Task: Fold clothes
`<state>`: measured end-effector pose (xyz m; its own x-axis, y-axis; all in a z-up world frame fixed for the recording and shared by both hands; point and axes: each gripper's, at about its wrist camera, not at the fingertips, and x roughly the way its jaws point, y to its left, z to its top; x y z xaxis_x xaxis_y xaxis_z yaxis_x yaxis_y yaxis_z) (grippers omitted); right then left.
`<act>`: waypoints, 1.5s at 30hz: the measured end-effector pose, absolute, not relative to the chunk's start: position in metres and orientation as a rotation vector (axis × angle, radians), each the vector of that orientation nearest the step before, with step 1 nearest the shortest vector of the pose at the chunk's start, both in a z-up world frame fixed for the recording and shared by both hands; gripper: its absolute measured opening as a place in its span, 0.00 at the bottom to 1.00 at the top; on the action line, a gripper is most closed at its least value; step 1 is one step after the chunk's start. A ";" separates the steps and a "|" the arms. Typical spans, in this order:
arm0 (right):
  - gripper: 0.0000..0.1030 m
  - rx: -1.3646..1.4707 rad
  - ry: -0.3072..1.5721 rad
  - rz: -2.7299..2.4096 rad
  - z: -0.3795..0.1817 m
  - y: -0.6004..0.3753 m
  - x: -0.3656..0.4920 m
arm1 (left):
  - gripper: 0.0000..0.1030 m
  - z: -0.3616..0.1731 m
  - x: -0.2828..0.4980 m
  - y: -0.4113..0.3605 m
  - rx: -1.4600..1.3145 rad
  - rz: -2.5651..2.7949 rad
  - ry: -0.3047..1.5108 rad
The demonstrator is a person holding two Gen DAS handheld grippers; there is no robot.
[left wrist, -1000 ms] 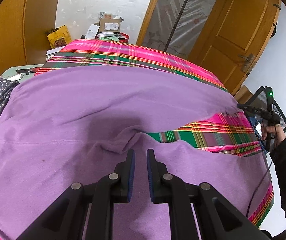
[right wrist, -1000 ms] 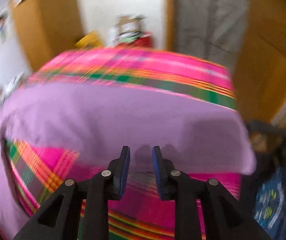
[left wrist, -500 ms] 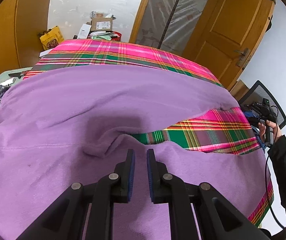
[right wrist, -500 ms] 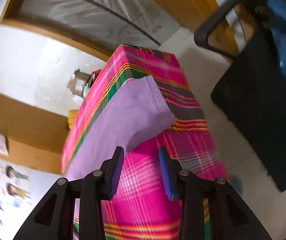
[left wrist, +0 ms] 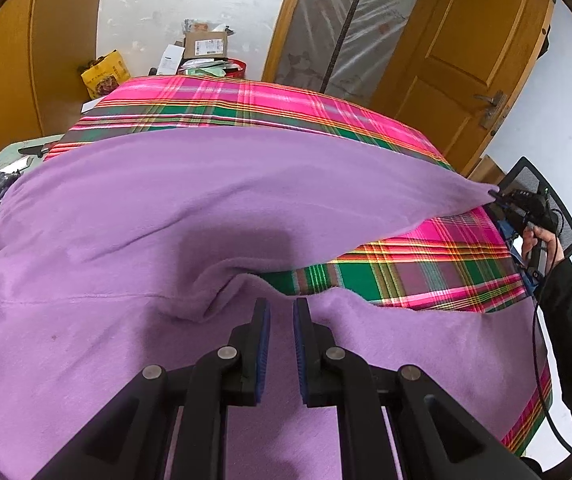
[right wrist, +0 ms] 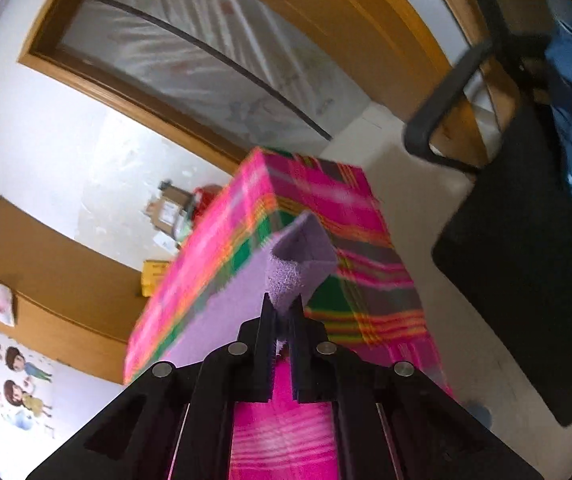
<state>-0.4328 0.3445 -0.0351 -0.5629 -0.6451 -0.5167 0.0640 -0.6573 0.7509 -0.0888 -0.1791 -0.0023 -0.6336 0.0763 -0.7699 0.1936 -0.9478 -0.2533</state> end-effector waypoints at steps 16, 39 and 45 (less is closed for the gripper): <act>0.36 1.309 -0.970 -2.343 -0.036 0.373 -0.419 | 0.11 0.003 -0.079 -0.176 1.294 -2.761 0.495; 0.36 1.261 0.130 -2.353 -0.019 0.210 -0.474 | 0.11 0.002 -0.096 -0.169 1.320 -2.757 0.475; 0.03 1.258 0.184 -2.421 -0.018 0.210 -0.485 | 0.11 0.002 -0.103 -0.167 1.331 -2.772 0.467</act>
<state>-0.4849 0.2098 -0.0184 -0.5122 -0.2915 -0.8079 0.4104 -0.9094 0.0679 -0.1029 -0.1667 0.0021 -0.6335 0.1005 -0.7671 0.1564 -0.9544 -0.2543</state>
